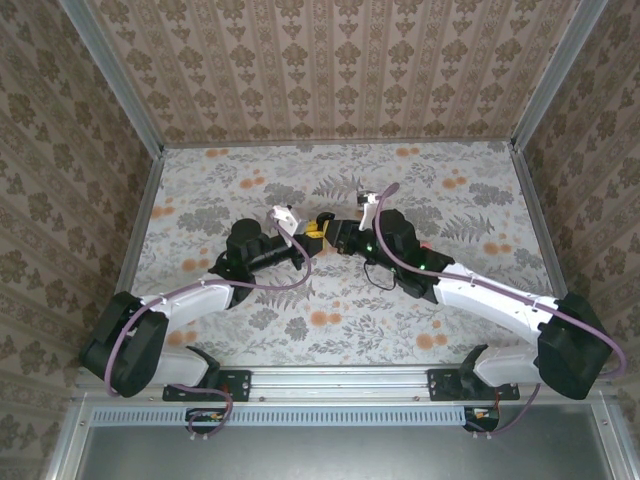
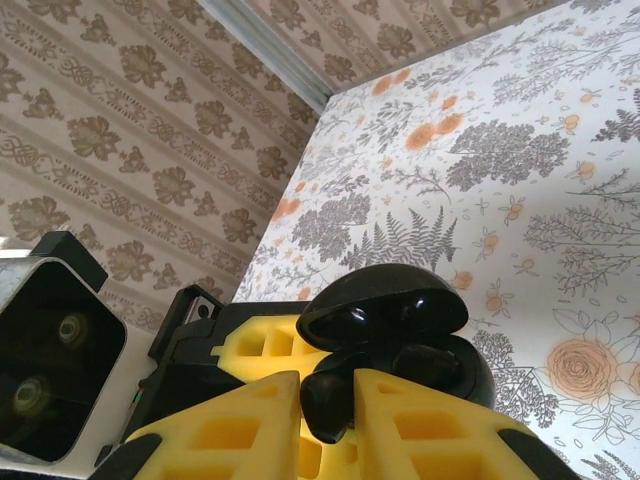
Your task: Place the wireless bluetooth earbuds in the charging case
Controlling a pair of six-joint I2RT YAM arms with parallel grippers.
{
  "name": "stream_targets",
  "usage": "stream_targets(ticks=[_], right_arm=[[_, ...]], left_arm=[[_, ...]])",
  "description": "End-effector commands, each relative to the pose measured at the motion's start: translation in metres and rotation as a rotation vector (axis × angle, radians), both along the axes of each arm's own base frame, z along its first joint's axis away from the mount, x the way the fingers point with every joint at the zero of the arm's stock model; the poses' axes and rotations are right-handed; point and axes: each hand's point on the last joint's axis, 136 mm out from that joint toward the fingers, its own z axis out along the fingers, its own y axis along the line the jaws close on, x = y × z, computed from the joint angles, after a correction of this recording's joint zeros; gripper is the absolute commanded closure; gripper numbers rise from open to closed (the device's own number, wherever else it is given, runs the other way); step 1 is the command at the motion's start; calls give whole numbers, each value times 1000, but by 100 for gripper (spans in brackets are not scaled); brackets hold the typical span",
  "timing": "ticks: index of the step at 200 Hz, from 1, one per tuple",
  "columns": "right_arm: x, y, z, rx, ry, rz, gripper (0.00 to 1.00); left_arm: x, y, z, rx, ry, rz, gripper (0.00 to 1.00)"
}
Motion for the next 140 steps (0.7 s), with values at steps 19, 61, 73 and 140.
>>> stream_targets(ticks=[19,61,73,140], right_arm=[[0,-3,-1,12,2,-75,79],[-1,-5,-1,6,5,-82,74],[-1,-6,1,-1,-4,-82,70],[-1,-5,9,14,-13,-53,62]], left_arm=[[-3,-4,37,-67,-84,-22,91],[-4,-5,38,-68,-83,-24,90],[-4,-5,37,-66,-81,-25,90],[-5,-4,36,-65,-81,-25,90]])
